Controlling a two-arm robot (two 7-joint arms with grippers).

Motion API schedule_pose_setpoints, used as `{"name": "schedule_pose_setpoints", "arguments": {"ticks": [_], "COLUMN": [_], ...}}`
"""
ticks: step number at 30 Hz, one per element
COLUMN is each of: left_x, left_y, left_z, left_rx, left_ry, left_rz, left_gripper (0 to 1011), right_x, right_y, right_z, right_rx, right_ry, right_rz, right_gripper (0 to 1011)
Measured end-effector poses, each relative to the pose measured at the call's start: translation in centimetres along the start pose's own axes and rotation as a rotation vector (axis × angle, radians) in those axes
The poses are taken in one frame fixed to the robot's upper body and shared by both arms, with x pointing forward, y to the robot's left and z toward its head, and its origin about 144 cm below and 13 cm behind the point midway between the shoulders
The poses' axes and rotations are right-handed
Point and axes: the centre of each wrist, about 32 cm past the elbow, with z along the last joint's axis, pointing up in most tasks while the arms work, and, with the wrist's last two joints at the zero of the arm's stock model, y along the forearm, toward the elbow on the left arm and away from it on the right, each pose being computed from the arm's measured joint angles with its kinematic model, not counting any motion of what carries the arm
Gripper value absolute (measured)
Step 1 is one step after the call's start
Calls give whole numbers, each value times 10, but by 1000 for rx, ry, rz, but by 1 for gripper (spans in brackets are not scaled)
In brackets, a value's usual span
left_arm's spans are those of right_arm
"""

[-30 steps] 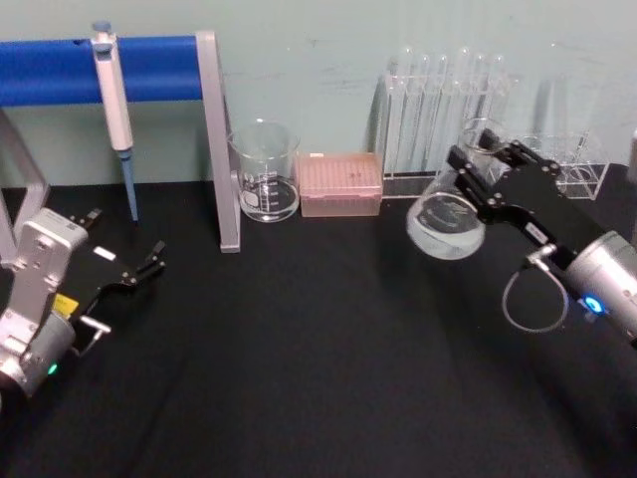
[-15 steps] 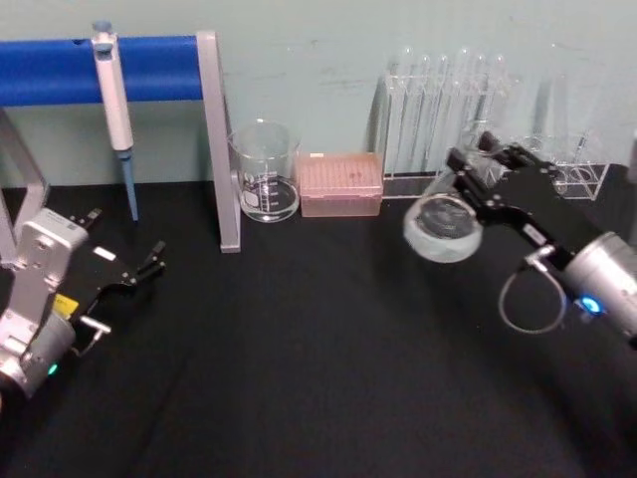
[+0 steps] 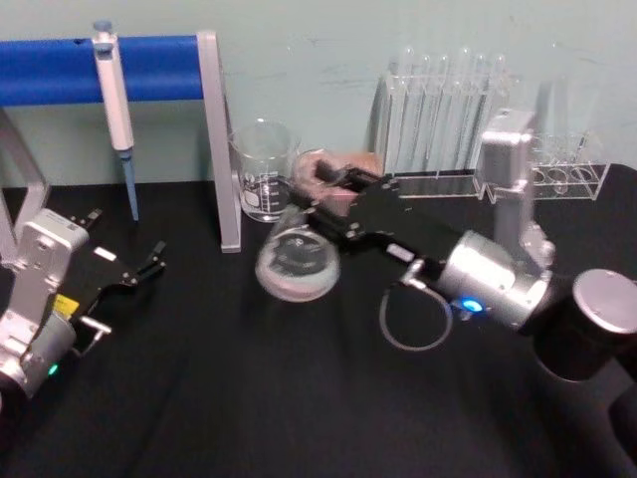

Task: Grasp the erlenmeyer flask with one hand, shake it three times, then place it back.

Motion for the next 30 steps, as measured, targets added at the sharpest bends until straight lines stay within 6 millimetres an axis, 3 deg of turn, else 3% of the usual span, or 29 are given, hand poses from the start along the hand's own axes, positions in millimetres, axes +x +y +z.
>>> {"name": "schedule_pose_setpoints", "arguments": {"ticks": [7, 17, 23, 30], "left_x": [0, 0, 0, 0], "left_y": [0, 0, 0, 0], "left_z": [0, 0, 0, 0], "left_rx": [0, 0, 0, 0], "left_ry": [0, 0, 0, 0], "left_rz": [0, 0, 0, 0], "left_gripper": [1001, 1001, 1001, 1001], "right_x": [-11, -17, -12, 1], "right_y": [25, 35, 29, 1], "right_z": [-4, -6, -1, 6], "right_rx": [1, -1, 9, 33], "right_ry": [30, 47, 29, -19], "right_rz": [136, 191, 149, -32], "right_gripper": [453, 453, 453, 453]}}
